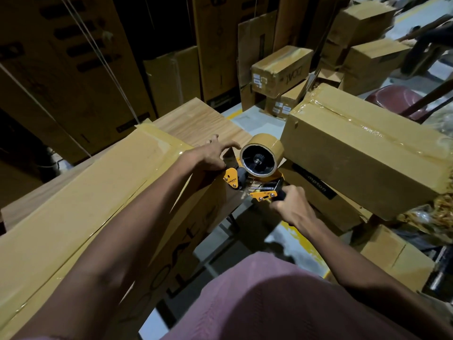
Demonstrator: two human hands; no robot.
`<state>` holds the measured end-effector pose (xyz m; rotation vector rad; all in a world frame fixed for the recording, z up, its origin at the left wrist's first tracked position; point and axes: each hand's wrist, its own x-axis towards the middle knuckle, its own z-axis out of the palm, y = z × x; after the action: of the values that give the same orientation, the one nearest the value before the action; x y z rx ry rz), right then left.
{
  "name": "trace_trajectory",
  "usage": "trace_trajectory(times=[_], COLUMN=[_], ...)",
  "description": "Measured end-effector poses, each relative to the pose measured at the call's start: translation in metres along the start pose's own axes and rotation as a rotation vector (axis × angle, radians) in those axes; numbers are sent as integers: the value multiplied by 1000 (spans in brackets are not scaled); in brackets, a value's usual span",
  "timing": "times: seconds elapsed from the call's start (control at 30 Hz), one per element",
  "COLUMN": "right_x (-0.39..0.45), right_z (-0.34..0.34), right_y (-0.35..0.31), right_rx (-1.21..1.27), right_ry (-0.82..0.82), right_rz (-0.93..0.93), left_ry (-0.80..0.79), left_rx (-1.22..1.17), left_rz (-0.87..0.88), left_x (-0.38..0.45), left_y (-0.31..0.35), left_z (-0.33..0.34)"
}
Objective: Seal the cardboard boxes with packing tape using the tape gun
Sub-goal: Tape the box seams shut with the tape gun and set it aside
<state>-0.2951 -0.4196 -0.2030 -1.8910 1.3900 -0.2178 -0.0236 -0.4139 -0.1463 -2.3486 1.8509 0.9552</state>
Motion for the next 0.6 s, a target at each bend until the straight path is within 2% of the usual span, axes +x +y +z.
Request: trace_trajectory(times=[0.13, 0.23, 0.6], right_x=[-1, 0, 5], right_z=[1, 1, 0], right_y=[2, 2, 7], right_rx=[15, 19, -6], right_ry=[-5, -5, -31], right_rz=[12, 6, 9], left_ry=[-1, -19, -21], left_rx=[-57, -111, -84], left_rz=[-118, -134, -80], left_x=[1, -1, 2], left_y=[2, 3, 2], left_z=[0, -2, -4])
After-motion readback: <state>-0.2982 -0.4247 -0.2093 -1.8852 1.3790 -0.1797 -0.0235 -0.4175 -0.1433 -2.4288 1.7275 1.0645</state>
